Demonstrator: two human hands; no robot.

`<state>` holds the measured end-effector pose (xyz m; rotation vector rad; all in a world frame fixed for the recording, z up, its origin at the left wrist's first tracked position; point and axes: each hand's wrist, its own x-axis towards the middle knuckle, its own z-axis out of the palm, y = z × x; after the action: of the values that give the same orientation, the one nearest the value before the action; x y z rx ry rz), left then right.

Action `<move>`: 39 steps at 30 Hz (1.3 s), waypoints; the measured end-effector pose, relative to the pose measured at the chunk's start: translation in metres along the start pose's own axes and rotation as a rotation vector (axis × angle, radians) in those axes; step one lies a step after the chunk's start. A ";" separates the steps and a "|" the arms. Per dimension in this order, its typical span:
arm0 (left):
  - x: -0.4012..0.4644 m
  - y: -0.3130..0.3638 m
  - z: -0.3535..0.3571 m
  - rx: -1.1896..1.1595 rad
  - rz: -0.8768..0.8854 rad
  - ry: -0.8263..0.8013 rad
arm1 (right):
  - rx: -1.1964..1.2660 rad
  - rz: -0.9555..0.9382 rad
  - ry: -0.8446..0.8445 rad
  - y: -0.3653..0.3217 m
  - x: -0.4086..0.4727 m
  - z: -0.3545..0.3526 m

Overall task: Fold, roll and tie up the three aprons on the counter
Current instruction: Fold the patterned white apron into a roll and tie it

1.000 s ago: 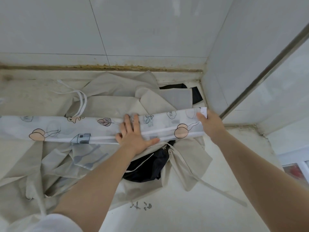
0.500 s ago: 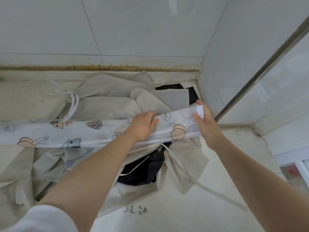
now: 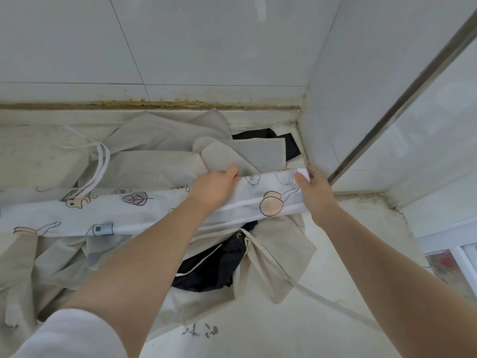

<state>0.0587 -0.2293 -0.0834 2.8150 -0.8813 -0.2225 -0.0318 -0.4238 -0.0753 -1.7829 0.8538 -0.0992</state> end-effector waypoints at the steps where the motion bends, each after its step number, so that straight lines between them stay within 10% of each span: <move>1: -0.001 0.000 0.003 0.026 -0.006 0.017 | -0.039 0.009 -0.013 -0.001 0.001 0.001; 6: -0.006 0.009 0.036 0.156 0.284 0.518 | -0.122 0.043 -0.010 -0.003 0.007 0.003; 11: -0.019 0.028 0.041 0.155 0.092 -0.055 | -0.210 -0.105 -0.074 -0.012 -0.001 -0.004; 18: -0.026 0.011 0.022 0.011 0.132 -0.318 | -0.039 -0.152 -0.481 -0.062 -0.036 0.034; 26: -0.057 -0.033 -0.008 -0.184 0.197 -0.314 | -0.046 -0.033 -0.363 -0.047 -0.044 0.121; 32: -0.072 -0.077 -0.008 -0.463 -0.107 -0.232 | -0.047 0.219 -0.784 -0.044 -0.055 0.136; 39: -0.072 -0.074 -0.002 -0.450 0.011 -0.316 | -0.309 0.062 -0.779 -0.043 -0.062 0.141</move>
<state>0.0413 -0.1275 -0.0911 2.3879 -0.7838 -0.7752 0.0084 -0.2694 -0.0735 -1.8530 0.3597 0.7583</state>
